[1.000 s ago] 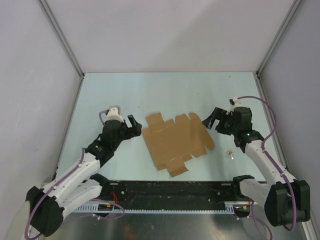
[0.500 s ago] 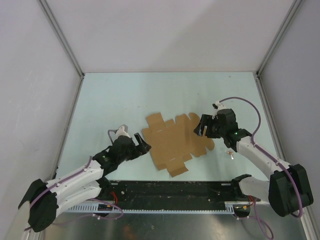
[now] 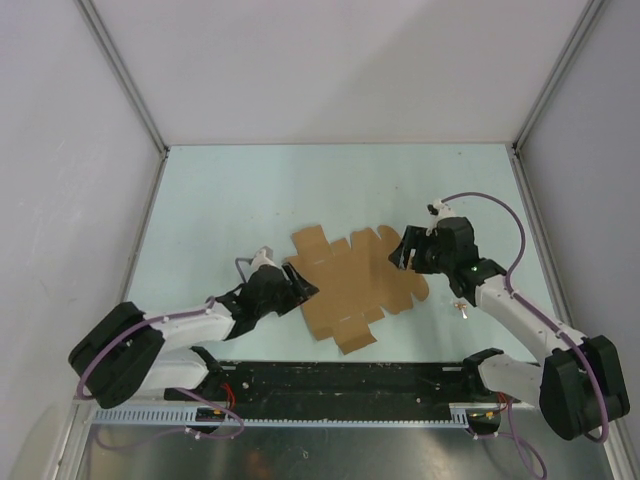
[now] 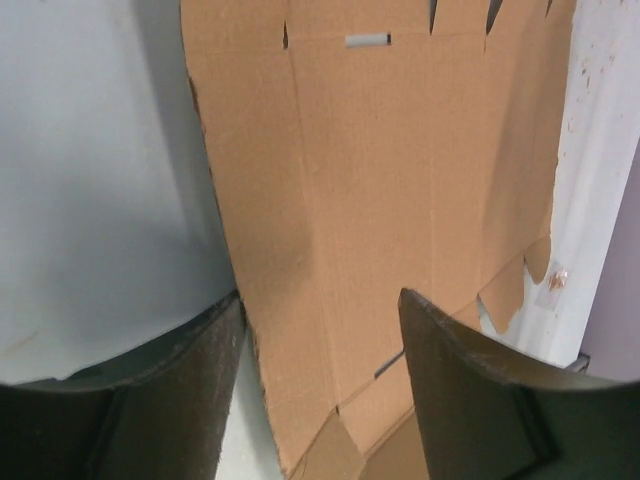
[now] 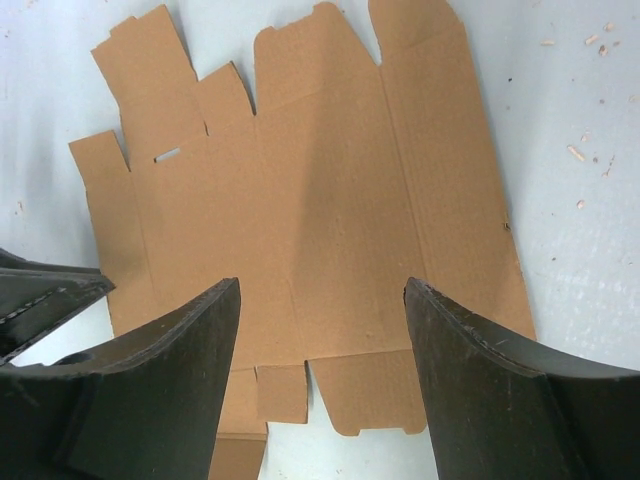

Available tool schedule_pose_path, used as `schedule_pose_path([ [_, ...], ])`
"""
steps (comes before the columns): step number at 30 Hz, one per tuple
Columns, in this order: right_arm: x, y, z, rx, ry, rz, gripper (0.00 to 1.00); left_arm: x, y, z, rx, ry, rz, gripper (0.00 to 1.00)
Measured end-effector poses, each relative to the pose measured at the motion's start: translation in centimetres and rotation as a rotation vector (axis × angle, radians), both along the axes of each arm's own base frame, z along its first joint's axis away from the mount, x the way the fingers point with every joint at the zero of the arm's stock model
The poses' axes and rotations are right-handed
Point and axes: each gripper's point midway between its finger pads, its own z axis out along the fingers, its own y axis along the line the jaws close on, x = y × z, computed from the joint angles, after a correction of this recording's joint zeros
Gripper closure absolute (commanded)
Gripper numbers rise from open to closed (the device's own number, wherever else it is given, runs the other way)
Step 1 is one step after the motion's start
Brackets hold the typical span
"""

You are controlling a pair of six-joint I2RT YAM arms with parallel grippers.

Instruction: Fold the paper box

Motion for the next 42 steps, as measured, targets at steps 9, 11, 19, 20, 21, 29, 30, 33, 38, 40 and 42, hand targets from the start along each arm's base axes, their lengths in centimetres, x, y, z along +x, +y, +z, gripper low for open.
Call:
schedule_pose_path([
  [9,0.1,0.0,1.1,0.014,-0.037,-0.001,0.30,0.3,-0.8,-1.2,-0.017,0.034,0.016,0.71],
  [11,0.1,0.0,1.1,0.014,-0.037,-0.001,0.30,0.4,-0.9,-1.5,-0.015,0.040,0.018,0.78],
  [19,0.1,0.0,1.1,0.014,-0.037,0.000,0.30,0.6,-1.2,-1.2,0.014,0.037,-0.008,1.00],
  [20,0.1,0.0,1.2,0.014,-0.039,0.000,0.29,0.7,-1.3,-1.1,0.031,0.036,-0.015,1.00],
  [21,0.0,0.0,1.3,0.015,-0.041,0.000,0.28,0.8,-1.3,-0.9,0.054,0.038,-0.027,1.00],
  [29,-0.5,-0.4,4.4,0.046,-0.125,-0.005,0.27,4.3,0.0,5.1,0.253,-0.102,-0.164,1.00],
  [30,-0.6,-0.5,4.8,0.047,-0.133,-0.005,0.27,5.0,0.4,6.2,0.275,-0.124,-0.185,1.00],
  [33,-0.6,-0.6,5.8,0.049,-0.147,-0.006,0.26,7.1,1.1,9.2,0.352,-0.177,-0.264,1.00],
  [38,-0.6,-0.7,6.8,0.052,-0.149,-0.002,0.26,10.1,0.0,11.8,0.504,-0.208,-0.454,1.00],
  [40,-0.9,-0.7,6.8,0.050,-0.140,0.005,0.25,10.5,-0.1,11.3,0.561,-0.186,-0.531,1.00],
  [42,-1.2,-0.7,6.8,0.051,-0.137,0.012,0.25,10.4,0.2,10.3,0.621,-0.149,-0.603,1.00],
])
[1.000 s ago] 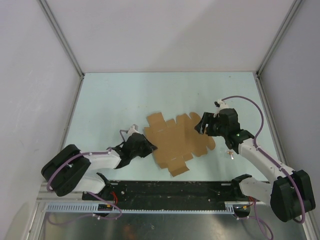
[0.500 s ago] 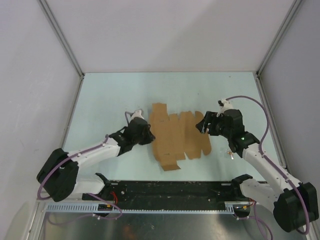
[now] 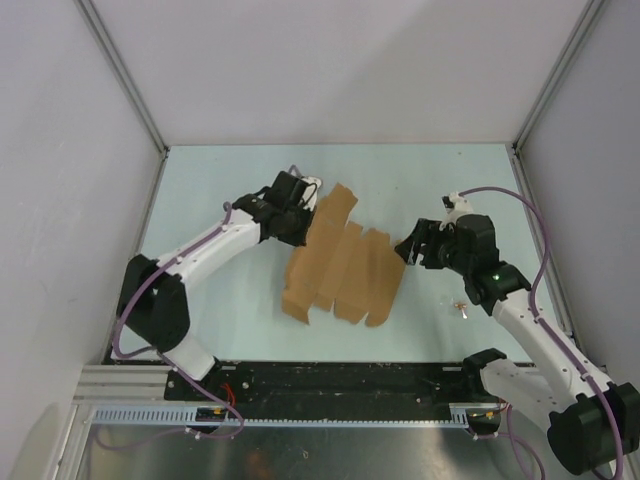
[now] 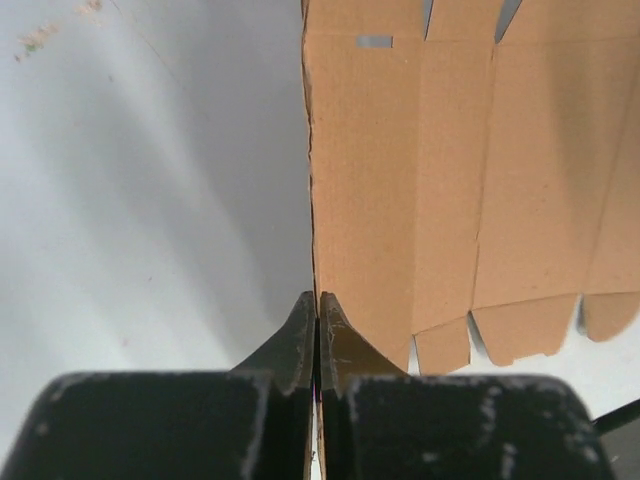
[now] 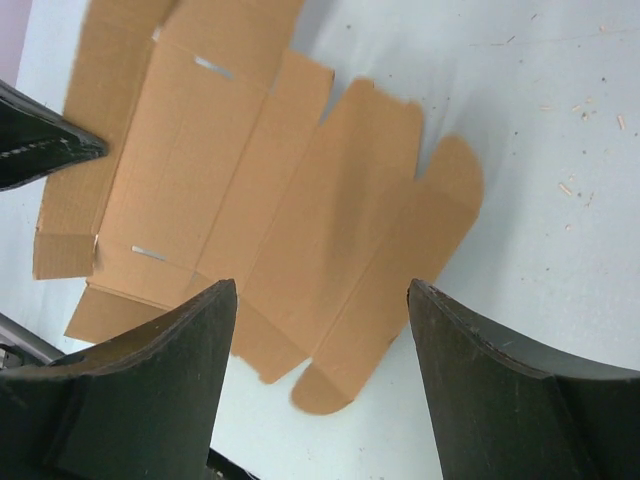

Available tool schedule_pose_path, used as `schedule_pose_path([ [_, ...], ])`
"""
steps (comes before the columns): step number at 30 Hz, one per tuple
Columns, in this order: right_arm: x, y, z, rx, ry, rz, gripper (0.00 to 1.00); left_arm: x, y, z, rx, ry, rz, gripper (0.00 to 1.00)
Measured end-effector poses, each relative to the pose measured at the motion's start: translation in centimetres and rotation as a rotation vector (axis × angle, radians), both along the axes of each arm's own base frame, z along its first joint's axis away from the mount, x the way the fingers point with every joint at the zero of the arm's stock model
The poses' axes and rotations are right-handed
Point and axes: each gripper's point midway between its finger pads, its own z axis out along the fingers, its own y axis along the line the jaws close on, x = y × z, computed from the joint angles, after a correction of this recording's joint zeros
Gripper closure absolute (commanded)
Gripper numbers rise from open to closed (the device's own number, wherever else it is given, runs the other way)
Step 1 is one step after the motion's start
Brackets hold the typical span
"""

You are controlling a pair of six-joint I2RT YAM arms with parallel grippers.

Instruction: Fold the paper box

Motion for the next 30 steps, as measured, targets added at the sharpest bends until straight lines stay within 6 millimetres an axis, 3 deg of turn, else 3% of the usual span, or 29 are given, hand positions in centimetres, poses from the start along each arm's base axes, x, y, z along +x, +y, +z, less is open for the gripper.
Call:
schedule_pose_path([
  [4,-0.5,-0.1,0.2,-0.007,-0.006,0.011,0.23,-1.2,1.3,-2.1,0.131,0.084,-0.096,1.00],
  [8,-0.8,-0.3,0.1,-0.020,-0.005,0.022,0.22,-1.6,1.9,-2.9,0.241,0.121,-0.192,1.00],
  [17,-0.9,-0.7,0.0,-0.042,-0.008,0.043,0.20,-1.3,0.6,-5.5,0.492,0.119,-0.418,1.00],
  [21,-1.0,-1.0,-0.2,-0.052,-0.003,0.041,0.20,-1.0,-0.8,-4.4,0.494,0.082,-0.496,1.00],
  [25,-1.2,-1.2,-0.2,-0.058,-0.001,0.039,0.20,-0.6,-3.5,-2.5,0.431,0.008,-0.588,0.96],
  [27,-1.2,-1.4,-0.1,-0.057,-0.006,0.035,0.19,-1.1,-4.9,-1.7,0.395,-0.022,-0.642,0.92],
  [30,-1.4,-1.6,0.1,-0.059,-0.011,0.029,0.17,-2.5,-6.7,-0.6,0.353,-0.060,-0.727,0.78],
])
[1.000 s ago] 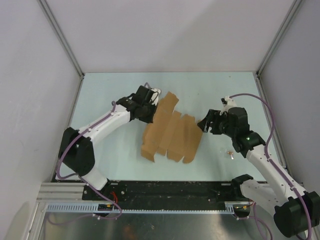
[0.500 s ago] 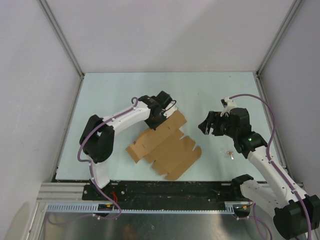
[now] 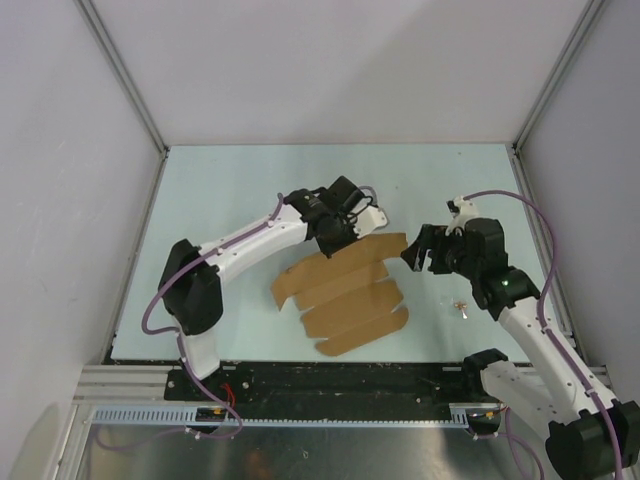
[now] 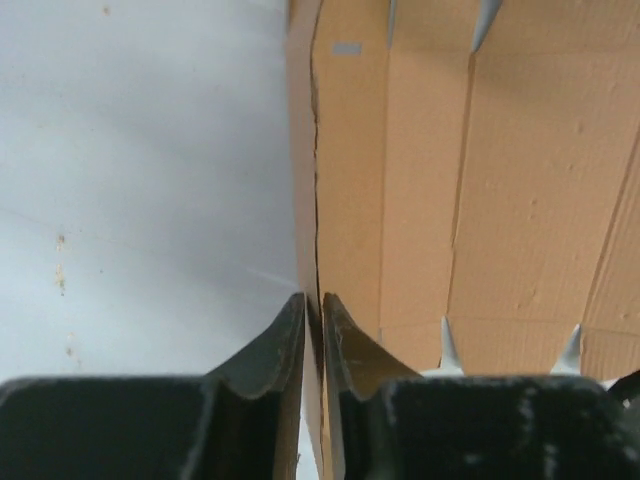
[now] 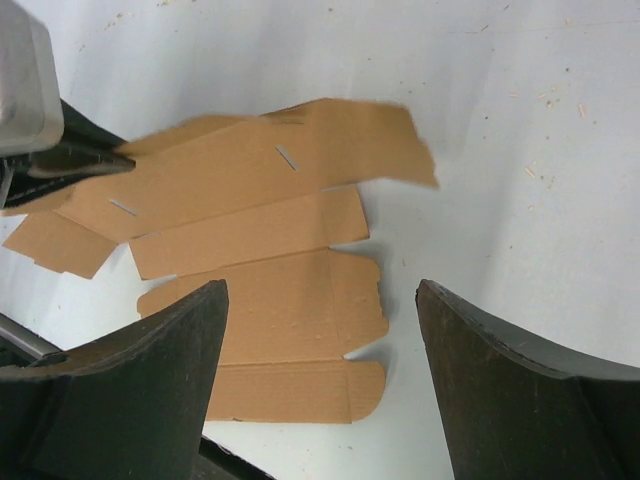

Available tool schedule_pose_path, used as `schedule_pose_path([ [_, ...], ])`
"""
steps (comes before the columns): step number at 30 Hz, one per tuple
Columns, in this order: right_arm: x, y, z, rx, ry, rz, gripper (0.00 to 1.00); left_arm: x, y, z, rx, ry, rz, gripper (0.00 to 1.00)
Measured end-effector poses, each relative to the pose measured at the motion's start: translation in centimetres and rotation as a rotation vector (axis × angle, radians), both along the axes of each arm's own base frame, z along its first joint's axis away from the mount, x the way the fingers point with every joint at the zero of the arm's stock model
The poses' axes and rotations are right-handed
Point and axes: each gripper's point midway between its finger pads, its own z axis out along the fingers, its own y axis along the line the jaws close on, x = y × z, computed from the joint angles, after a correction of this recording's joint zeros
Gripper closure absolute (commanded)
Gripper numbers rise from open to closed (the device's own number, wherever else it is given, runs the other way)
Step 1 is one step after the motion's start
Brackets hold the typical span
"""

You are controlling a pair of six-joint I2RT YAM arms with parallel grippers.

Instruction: Fold the paper box

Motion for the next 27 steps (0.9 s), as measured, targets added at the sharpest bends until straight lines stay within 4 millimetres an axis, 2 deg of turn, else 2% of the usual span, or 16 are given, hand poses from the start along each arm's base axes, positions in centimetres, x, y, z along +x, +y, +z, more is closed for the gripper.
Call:
schedule_pose_path([
  [2,-0.1,-0.3,0.1,-0.004,-0.005,-0.010,0.16,-0.4,-0.8,0.4,-0.011,-0.014,-0.029,0.66],
  [4,-0.1,-0.5,0.4,-0.005,-0.015,-0.019,0.16,-0.7,-1.3,0.4,-0.012,-0.025,-0.043,0.59],
  [6,-0.1,-0.7,0.7,-0.003,-0.025,-0.025,0.16,-0.4,-1.4,0.3,-0.016,-0.047,-0.034,0.56],
  [9,-0.2,-0.8,0.9,-0.001,-0.035,-0.027,0.16,-0.1,-0.4,0.5,-0.020,-0.092,0.016,0.50],
  [10,-0.2,-0.8,1.0,-0.002,-0.038,-0.025,0.16,0.0,0.2,0.8,-0.019,-0.113,0.038,0.43],
  [13,-0.2,-0.5,1.1,0.001,-0.046,-0.005,0.16,0.5,1.7,3.3,-0.059,-0.199,0.158,0.34],
  [16,0.1,0.1,1.5,0.005,-0.064,0.025,0.16,0.5,2.8,6.7,-0.185,-0.275,0.305,0.34],
  [18,0.6,0.7,1.6,-0.003,-0.063,0.044,0.16,-0.7,3.3,8.6,-0.322,-0.280,0.391,0.34],
  [20,1.8,1.4,1.7,-0.022,-0.051,0.063,0.16,-2.7,4.0,9.5,-0.477,-0.251,0.472,0.35],
  [22,3.4,2.0,1.3,-0.045,-0.021,0.076,0.20,-4.4,4.3,9.0,-0.581,-0.203,0.535,0.35],
  [23,4.0,2.1,1.0,-0.053,-0.008,0.074,0.22,-5.4,4.5,8.0,-0.620,-0.168,0.569,0.35],
  [27,4.8,1.9,-2.1,-0.086,0.096,0.068,0.27,-9.5,5.6,1.9,-0.628,-0.017,0.676,0.35],
])
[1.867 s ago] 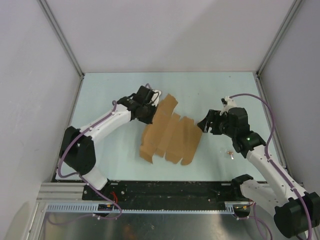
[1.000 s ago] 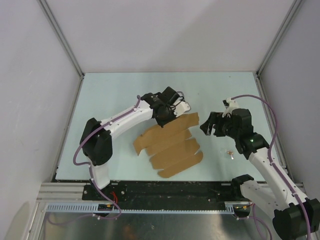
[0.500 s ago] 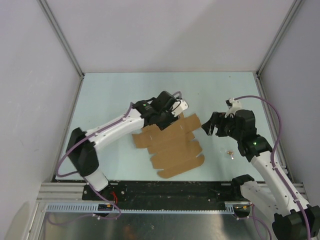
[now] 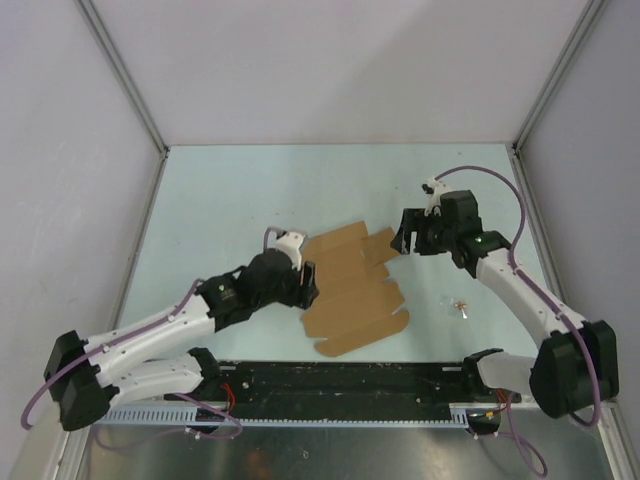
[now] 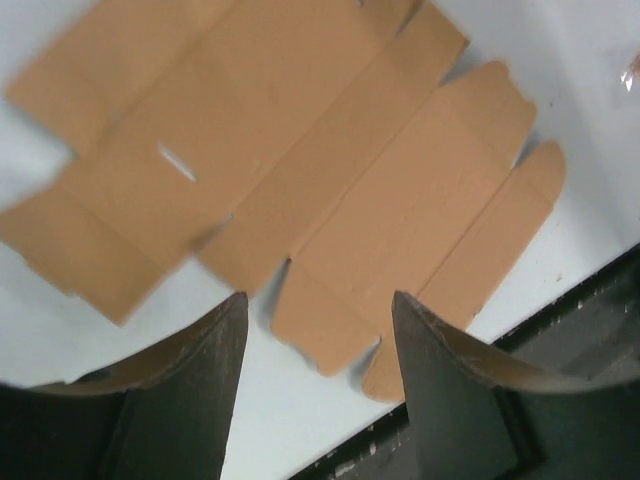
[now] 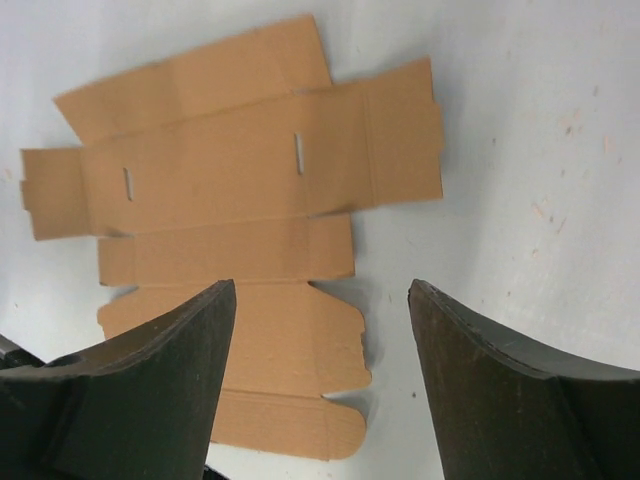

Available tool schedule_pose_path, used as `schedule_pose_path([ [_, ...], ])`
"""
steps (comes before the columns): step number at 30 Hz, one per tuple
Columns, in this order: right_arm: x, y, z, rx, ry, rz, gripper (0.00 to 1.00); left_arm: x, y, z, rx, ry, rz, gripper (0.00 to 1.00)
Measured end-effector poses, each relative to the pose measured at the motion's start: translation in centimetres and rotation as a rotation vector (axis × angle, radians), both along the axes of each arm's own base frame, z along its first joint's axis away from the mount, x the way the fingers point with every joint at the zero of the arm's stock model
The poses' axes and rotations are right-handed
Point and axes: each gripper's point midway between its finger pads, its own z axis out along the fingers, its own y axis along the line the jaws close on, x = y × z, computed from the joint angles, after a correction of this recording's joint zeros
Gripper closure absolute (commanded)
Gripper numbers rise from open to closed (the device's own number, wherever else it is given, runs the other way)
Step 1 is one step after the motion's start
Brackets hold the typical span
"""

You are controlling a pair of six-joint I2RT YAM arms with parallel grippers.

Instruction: Fold the paper box

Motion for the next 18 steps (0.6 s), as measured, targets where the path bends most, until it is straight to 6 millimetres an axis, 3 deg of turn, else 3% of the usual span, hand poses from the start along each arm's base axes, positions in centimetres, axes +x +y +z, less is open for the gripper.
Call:
schedule_pose_path([
  [3,-0.7,0.0,-2.7,-0.023,0.104,0.014,0.29,-2.2,1.0,-2.4,-0.030,0.072,0.029,0.34],
  [11,-3.7,0.3,-7.6,-0.007,0.281,0.065,0.35,-2.7,1.3,0.8,-0.237,0.025,0.091,0.33],
  [18,-5.4,0.3,-11.1,0.015,0.390,0.051,0.33,-3.1,1.6,-0.8,-0.233,0.062,0.111,0.33],
])
